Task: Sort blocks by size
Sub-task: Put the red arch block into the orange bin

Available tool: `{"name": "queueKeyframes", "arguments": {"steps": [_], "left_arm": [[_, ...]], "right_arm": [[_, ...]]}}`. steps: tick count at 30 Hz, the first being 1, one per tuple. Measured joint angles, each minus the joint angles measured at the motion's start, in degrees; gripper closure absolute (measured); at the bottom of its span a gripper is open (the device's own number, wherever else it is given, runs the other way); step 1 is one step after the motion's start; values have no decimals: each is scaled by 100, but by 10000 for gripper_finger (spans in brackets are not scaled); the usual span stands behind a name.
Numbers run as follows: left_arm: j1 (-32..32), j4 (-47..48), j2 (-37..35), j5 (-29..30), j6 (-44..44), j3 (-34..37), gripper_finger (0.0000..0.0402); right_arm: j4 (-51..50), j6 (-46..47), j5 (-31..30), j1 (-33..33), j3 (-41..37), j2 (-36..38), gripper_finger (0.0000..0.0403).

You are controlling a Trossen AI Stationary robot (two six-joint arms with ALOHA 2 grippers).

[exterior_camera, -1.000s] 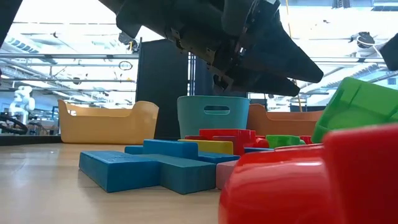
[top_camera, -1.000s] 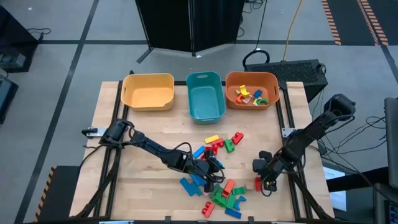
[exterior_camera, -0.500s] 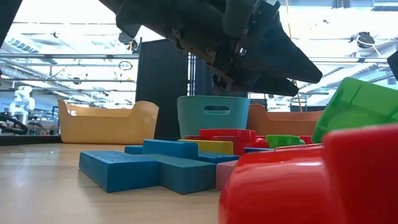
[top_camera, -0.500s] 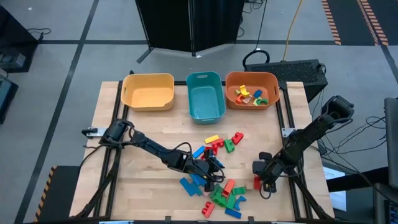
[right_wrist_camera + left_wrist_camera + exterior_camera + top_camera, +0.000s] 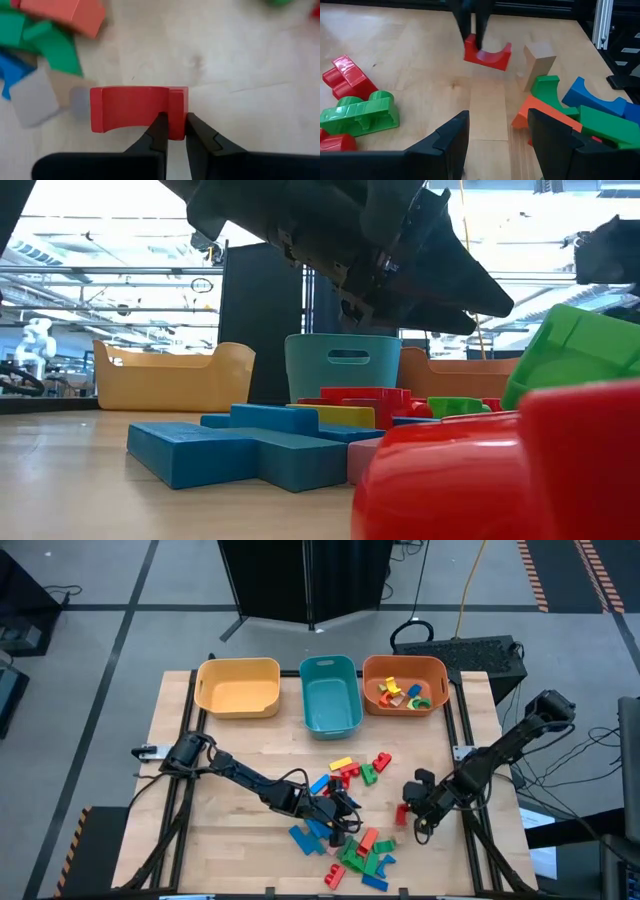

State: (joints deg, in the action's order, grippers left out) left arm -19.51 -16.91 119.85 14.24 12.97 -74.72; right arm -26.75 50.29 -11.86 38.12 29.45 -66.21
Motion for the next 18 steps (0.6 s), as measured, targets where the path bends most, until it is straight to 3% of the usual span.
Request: {"name": "queueKeyframes", "arguments": {"steps": [10,18], "left_arm": [[4,-11,0,264,-144,0,210],[2,-9,0,280,-192,0,210]], "right_arm": [[-48,-208,-1488,-1096,0,542,378],[183,-924,-1718,-2303,0,787,378]]}}
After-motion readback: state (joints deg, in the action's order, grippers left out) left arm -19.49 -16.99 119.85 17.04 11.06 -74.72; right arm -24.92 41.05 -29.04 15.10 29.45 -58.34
